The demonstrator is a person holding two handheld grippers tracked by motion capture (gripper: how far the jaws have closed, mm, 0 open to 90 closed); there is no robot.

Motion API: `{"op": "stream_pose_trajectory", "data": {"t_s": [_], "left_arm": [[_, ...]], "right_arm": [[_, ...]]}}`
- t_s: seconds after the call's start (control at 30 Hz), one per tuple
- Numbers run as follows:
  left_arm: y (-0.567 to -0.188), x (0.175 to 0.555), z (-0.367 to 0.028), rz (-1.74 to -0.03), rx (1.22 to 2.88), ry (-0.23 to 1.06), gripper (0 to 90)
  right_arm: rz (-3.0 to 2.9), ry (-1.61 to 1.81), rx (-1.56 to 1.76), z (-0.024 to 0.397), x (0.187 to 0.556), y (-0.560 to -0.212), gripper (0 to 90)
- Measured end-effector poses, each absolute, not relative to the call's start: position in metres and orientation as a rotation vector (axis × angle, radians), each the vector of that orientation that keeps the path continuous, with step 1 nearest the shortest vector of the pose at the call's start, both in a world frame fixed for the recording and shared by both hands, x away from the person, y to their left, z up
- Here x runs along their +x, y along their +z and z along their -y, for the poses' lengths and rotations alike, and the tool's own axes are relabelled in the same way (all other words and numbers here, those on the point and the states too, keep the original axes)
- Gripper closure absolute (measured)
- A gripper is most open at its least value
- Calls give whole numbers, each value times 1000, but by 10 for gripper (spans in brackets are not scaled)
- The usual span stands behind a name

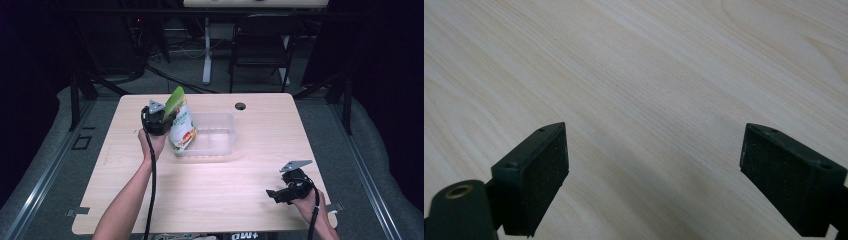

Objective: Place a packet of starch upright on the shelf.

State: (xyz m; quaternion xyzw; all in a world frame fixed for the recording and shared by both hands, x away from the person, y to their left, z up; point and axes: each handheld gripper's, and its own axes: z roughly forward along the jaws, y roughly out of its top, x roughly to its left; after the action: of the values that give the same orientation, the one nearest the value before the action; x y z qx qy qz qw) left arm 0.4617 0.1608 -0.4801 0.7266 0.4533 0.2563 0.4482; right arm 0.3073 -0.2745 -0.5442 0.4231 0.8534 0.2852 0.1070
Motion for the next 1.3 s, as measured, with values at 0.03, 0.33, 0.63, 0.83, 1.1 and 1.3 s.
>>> {"op": "stream_pose_trajectory", "data": {"t_s": [0.03,0.33,0.63,0.83,1.1,1.3], "left_arm": [[-480,462,-161,-1122,1801,637,860],[-473,460,-164,-1158,1818,658,465],[-457,445,-178,-1171,1775,668,154],[-448,423,-186,-1155,1788,663,130],[-445,387,-194,-1156,1908,650,88],[-455,356,-198,-1133,1971,618,81]], "right_arm": [[-2512,840,1246,274,307,-544,116],[-2495,820,1250,277,302,-543,116],[-2492,819,1257,277,301,-543,115],[-2499,809,1248,277,301,-542,115],[-2486,804,1253,276,301,-543,115],[-2486,812,1256,276,300,-543,115]]}}
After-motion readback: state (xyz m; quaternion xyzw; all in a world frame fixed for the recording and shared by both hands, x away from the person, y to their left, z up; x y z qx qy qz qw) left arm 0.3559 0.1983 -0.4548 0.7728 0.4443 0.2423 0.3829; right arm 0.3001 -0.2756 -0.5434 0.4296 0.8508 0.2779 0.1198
